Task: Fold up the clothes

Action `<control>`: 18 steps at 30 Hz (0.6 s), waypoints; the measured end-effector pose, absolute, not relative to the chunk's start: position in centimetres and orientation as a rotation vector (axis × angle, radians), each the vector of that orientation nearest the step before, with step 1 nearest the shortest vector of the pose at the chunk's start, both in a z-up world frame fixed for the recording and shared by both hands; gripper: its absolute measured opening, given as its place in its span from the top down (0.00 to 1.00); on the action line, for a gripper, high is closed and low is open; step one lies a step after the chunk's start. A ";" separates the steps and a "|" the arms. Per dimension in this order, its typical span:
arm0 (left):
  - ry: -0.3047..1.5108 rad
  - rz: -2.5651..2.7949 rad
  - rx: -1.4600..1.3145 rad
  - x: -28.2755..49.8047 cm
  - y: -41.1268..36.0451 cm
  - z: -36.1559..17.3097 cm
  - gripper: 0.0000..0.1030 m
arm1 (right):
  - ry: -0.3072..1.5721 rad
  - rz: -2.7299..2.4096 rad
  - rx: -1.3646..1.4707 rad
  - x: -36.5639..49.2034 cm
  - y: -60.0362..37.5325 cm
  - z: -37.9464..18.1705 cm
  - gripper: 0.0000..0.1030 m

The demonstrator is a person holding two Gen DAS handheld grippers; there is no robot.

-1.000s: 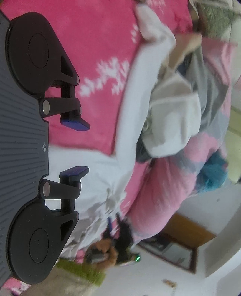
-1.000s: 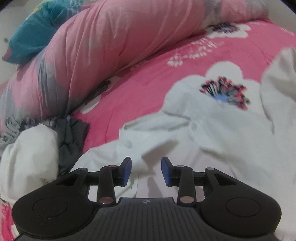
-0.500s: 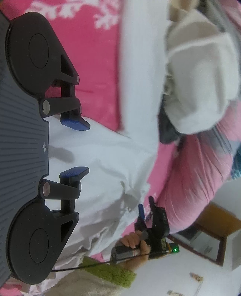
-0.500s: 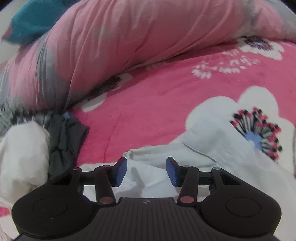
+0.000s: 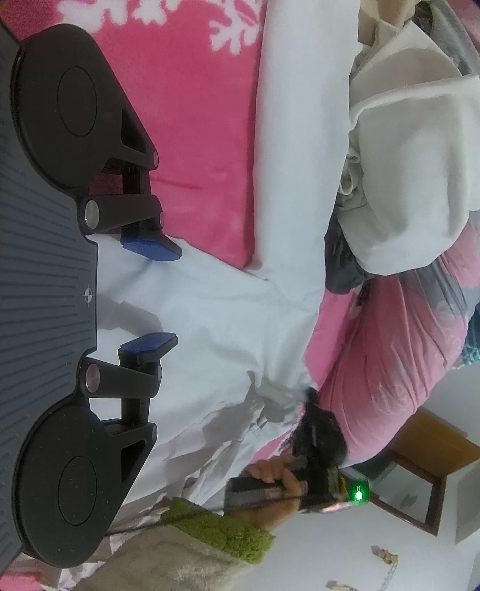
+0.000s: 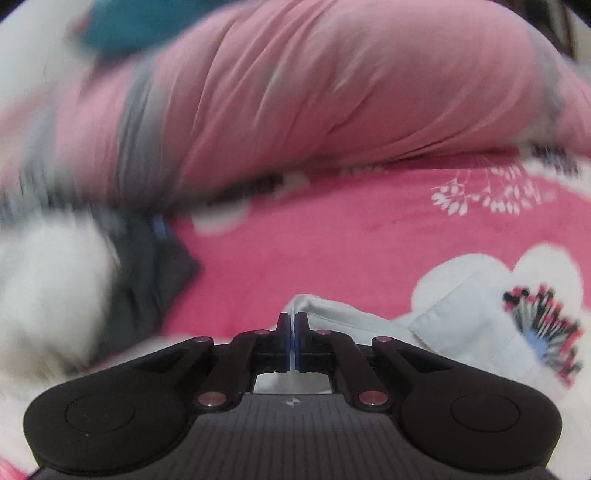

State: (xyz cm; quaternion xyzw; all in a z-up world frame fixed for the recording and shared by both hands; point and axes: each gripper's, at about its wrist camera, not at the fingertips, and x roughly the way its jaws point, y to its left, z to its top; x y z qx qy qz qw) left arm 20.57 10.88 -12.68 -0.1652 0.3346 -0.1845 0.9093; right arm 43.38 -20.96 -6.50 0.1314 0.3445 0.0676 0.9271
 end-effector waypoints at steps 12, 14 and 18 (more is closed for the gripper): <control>0.687 -0.381 -0.339 20.7 10.9 -12.8 0.58 | 0.616 0.092 0.590 47.7 -24.3 -9.0 0.99; 0.685 -0.380 -0.338 20.8 10.9 -12.8 0.58 | 0.618 0.083 0.545 48.6 -23.6 -9.1 0.99; 0.684 -0.380 -0.339 20.9 10.9 -12.8 0.58 | 0.627 0.043 0.454 49.6 -22.4 -9.6 0.99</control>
